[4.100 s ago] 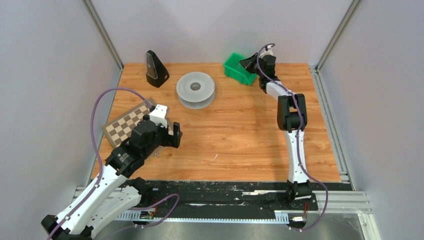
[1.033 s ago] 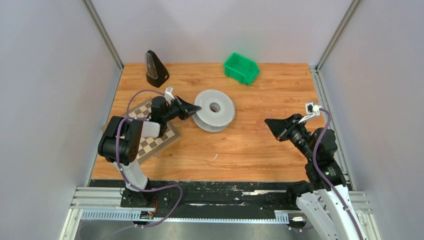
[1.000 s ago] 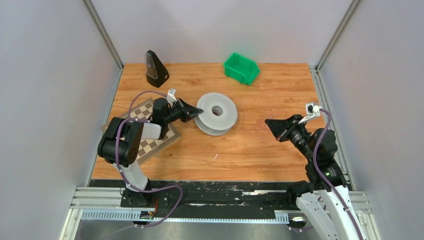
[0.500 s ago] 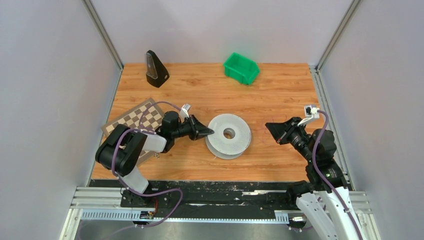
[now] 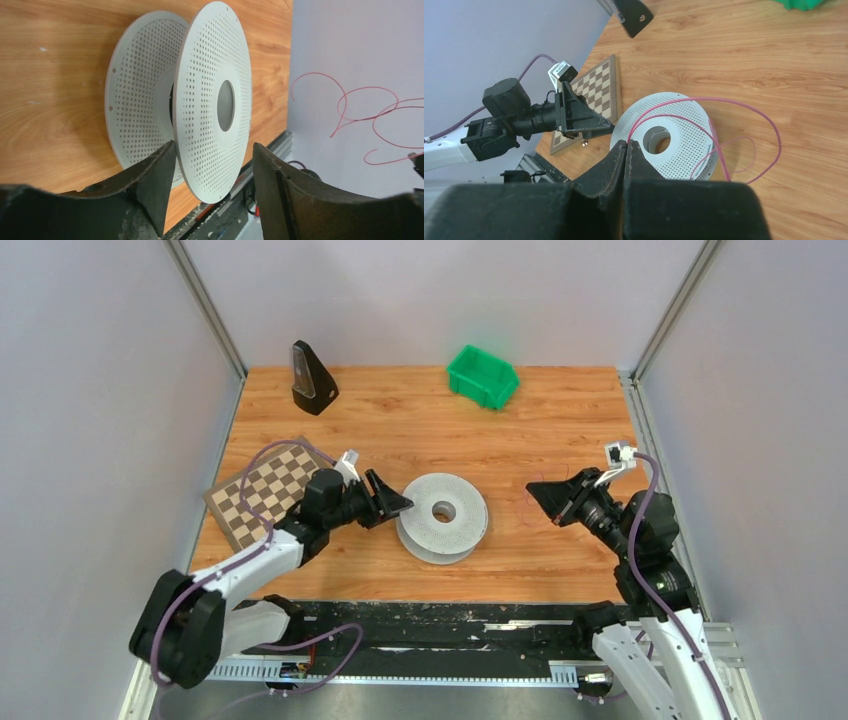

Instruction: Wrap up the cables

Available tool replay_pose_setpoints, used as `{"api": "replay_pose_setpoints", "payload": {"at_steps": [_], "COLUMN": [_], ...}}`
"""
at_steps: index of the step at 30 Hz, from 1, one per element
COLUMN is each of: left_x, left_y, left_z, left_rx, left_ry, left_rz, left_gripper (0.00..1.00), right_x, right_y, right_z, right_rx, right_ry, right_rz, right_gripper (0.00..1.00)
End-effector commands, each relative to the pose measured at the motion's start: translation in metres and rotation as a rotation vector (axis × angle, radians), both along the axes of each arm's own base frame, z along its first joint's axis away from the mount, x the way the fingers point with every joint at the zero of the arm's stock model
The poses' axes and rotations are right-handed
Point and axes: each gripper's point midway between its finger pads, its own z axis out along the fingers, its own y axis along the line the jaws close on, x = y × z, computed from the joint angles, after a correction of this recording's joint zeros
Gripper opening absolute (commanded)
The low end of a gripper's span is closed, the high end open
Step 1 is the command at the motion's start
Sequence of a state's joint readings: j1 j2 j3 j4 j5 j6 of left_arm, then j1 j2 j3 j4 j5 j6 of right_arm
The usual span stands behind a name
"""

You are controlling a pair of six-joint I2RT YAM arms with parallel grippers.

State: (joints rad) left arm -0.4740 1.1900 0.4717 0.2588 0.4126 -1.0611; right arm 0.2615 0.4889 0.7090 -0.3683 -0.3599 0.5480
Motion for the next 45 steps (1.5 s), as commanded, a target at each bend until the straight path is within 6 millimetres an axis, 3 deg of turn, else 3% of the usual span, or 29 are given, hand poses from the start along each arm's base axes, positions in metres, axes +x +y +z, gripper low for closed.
{"api": "replay_pose_setpoints", "payload": {"at_steps": [1, 6, 10, 16, 20, 26, 29, 33, 40, 45], "left_x": [-0.003, -0.013, -0.017, -0.040, -0.050, -0.051, -0.042, -0.045, -0.055, -0.056], "left_y": [0.026, 0.026, 0.024, -0.025, -0.053, -0.084, -0.088, -0.102, -0.126, -0.140], "left_z": [0.011, 0.036, 0.039, 0.095, 0.113, 0.139, 0.145, 0.153, 0.136, 0.131], "left_rx": [0.140, 0.200, 0.209, 0.149, 0.192, 0.112, 0.157, 0.159, 0.107, 0.074], "left_ry": [-0.100, -0.185, -0.188, -0.532, -0.650, -0.759, -0.847, -0.948, -0.925, -0.905], "left_rz": [0.109, 0.065, 0.043, -0.236, -0.343, -0.427, -0.444, -0.560, -0.738, -0.772], "left_gripper": [0.67, 0.69, 0.69, 0.67, 0.67, 0.67, 0.69, 0.70, 0.71, 0.68], "right_x": [-0.013, -0.022, -0.020, -0.025, -0.028, -0.037, -0.044, -0.053, -0.062, -0.061], "right_y": [0.021, 0.039, 0.040, 0.054, 0.060, 0.068, 0.074, 0.081, 0.083, 0.082], "right_z": [0.028, 0.041, 0.045, 0.039, 0.040, 0.035, 0.031, 0.025, 0.027, 0.028], "right_rx": [0.048, 0.131, 0.133, 0.180, 0.212, 0.211, 0.203, 0.191, 0.190, 0.196], "right_ry": [-0.053, -0.052, -0.058, -0.017, -0.013, -0.019, -0.016, -0.008, -0.022, -0.021], "right_rz": [0.145, 0.268, 0.262, 0.341, 0.362, 0.432, 0.495, 0.566, 0.595, 0.582], "right_gripper": [0.00, 0.00, 0.00, 0.00, 0.00, 0.00, 0.00, 0.00, 0.00, 0.00]}}
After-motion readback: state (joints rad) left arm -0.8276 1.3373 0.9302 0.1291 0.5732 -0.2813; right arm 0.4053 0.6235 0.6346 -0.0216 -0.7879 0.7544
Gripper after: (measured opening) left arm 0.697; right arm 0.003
